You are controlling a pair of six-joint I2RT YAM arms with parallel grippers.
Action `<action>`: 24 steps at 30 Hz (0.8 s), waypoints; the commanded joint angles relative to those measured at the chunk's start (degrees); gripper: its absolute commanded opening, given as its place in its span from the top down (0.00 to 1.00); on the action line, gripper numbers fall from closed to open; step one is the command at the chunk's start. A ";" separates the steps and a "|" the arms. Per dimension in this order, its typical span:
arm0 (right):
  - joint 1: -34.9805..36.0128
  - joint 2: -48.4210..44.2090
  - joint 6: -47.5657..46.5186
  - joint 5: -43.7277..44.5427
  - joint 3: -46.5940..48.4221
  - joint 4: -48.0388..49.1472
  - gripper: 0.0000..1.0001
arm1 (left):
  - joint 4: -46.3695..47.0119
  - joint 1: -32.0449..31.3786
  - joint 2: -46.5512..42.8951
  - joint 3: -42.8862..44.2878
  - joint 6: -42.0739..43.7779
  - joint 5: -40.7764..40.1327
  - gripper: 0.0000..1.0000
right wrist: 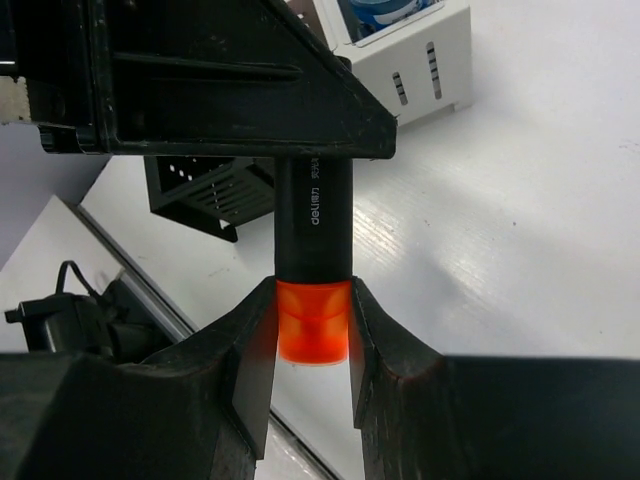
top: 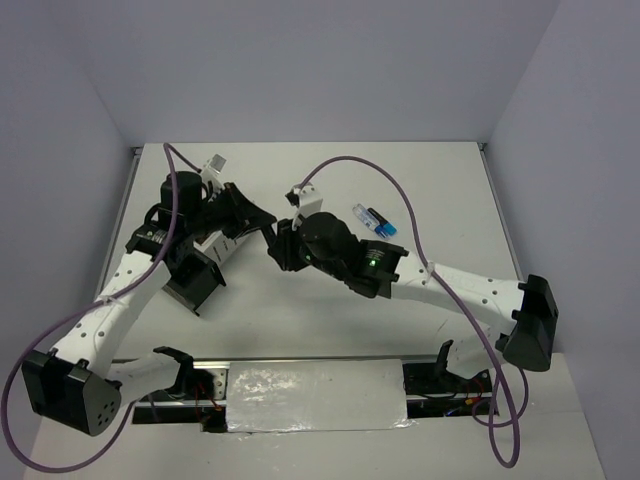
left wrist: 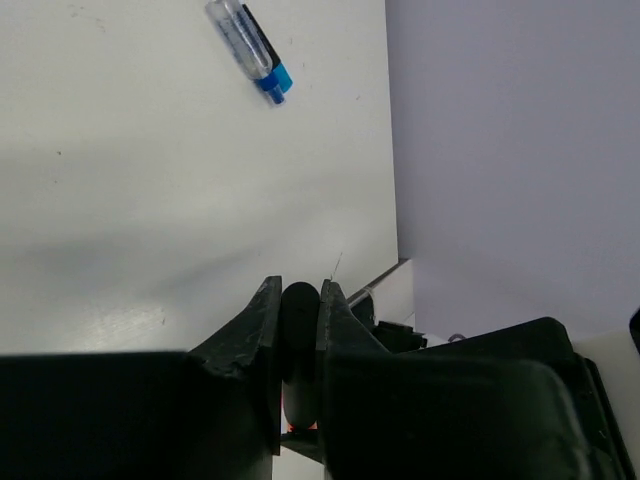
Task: Sort the stationery into containers
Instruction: Pick up the pen from the center of the board, then place the pen in the storage box.
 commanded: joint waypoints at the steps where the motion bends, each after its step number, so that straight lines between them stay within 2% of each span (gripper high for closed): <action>1: -2.38 0.37 -1.60 -3.30 3.11 5.82 0.96 | 2.48 -0.76 0.70 2.22 -0.06 3.82 1.00; 2: -3.27 0.28 -2.04 -5.24 2.76 6.53 0.83 | 2.05 -0.67 0.87 3.26 1.50 3.21 1.00; 3: -4.32 0.11 -2.30 -7.00 2.06 6.97 0.21 | 0.74 -0.50 1.05 4.32 3.00 1.90 1.00; 4: -6.85 0.02 -1.35 -9.19 1.88 6.63 0.01 | -4.41 0.03 1.31 5.89 5.10 -3.24 1.00; 7: -12.49 -1.91 1.72 -14.39 -2.24 6.18 0.00 | -14.09 3.79 2.28 13.36 13.72 -13.98 1.00; 8: -15.38 -4.44 1.91 -16.06 -4.00 7.32 0.00 | -19.61 5.29 2.63 16.34 17.39 -22.55 1.00; 9: -16.62 -5.94 1.65 -16.25 -6.88 7.59 0.00 | -21.66 7.57 2.98 17.32 18.91 -26.89 1.00; 10: -18.20 -8.40 0.17 -16.07 -7.78 6.72 0.00 | -23.51 8.63 3.07 18.64 21.01 -38.25 1.00; 12: -19.36 -10.00 -1.16 -14.15 -9.19 4.61 0.00 | -25.46 10.65 2.72 18.22 22.87 -48.42 1.00; 13: -19.97 -10.70 -2.21 -13.53 -9.37 2.25 0.00 | -25.55 10.93 2.46 16.91 23.40 -57.78 1.00; 18: -20.94 -14.74 -3.10 -13.26 -13.23 0.56 0.00 | -18.18 14.00 1.14 12.15 26.13 -72.80 1.00; 20: -21.03 -16.41 -2.66 -13.78 -15.07 0.82 0.00 | -13.72 15.31 1.49 9.61 28.05 -75.62 1.00; 24: -21.03 -18.87 -2.57 -14.66 -17.46 0.65 0.00 | -5.10 17.08 1.05 4.16 31.57 -76.07 1.00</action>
